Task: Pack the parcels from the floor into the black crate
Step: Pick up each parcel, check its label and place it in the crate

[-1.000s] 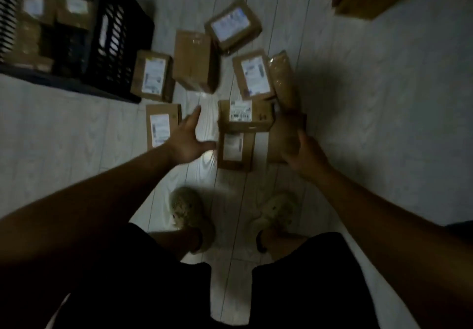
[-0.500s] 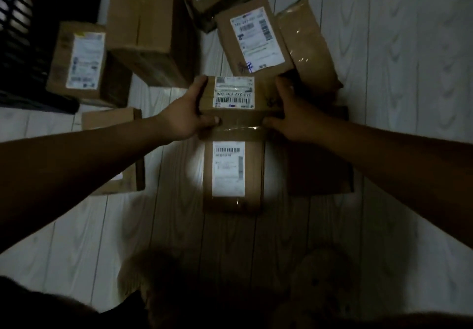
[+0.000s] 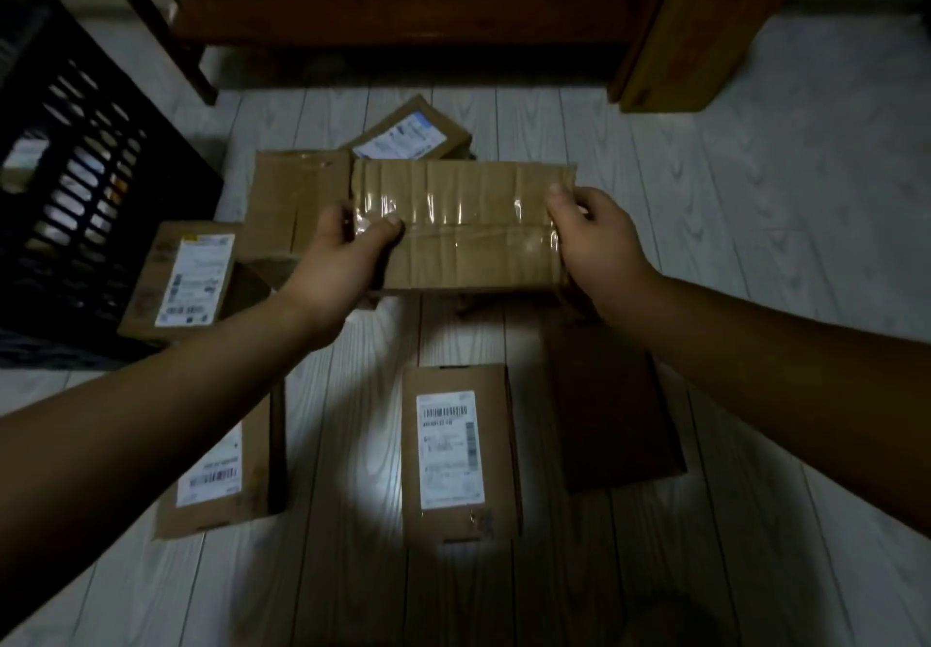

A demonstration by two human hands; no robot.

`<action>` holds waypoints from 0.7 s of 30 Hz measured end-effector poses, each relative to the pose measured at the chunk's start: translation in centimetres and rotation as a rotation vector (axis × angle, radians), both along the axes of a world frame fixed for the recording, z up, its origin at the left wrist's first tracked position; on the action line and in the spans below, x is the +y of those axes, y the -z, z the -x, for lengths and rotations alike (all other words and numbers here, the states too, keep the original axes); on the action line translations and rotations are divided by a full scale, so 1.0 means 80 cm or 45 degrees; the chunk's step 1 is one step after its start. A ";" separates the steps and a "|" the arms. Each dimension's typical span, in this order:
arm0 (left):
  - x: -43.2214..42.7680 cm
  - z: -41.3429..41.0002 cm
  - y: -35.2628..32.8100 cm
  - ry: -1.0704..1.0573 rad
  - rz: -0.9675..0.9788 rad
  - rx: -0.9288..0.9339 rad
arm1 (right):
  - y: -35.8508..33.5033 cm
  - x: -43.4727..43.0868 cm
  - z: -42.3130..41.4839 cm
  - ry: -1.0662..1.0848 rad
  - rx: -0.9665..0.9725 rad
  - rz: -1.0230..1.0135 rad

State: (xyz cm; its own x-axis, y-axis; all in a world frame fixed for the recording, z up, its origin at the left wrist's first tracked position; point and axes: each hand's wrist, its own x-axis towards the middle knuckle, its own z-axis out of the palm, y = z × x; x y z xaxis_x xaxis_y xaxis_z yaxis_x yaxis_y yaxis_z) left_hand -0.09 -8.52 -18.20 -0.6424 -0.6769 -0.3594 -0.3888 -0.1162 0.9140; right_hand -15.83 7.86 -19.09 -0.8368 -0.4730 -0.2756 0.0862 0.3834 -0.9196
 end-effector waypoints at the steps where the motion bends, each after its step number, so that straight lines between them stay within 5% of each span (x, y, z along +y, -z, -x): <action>1: 0.002 0.006 -0.009 -0.026 -0.002 0.030 | -0.015 -0.007 0.004 -0.002 -0.002 0.040; 10: -0.005 0.017 -0.153 -0.075 0.084 0.210 | -0.155 -0.029 -0.005 -0.055 0.162 0.191; 21: -0.013 -0.080 -0.581 -0.060 0.090 0.081 | -0.575 -0.043 -0.090 -0.093 0.091 0.142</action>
State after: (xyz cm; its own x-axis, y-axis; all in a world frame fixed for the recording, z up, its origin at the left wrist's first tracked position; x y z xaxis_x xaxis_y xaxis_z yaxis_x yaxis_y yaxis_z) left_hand 6.34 -9.55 28.27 -0.6294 -0.7290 -0.2693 -0.3257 -0.0672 0.9431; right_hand -8.66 4.41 26.90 -0.8145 -0.5579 -0.1590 -0.0054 0.2813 -0.9596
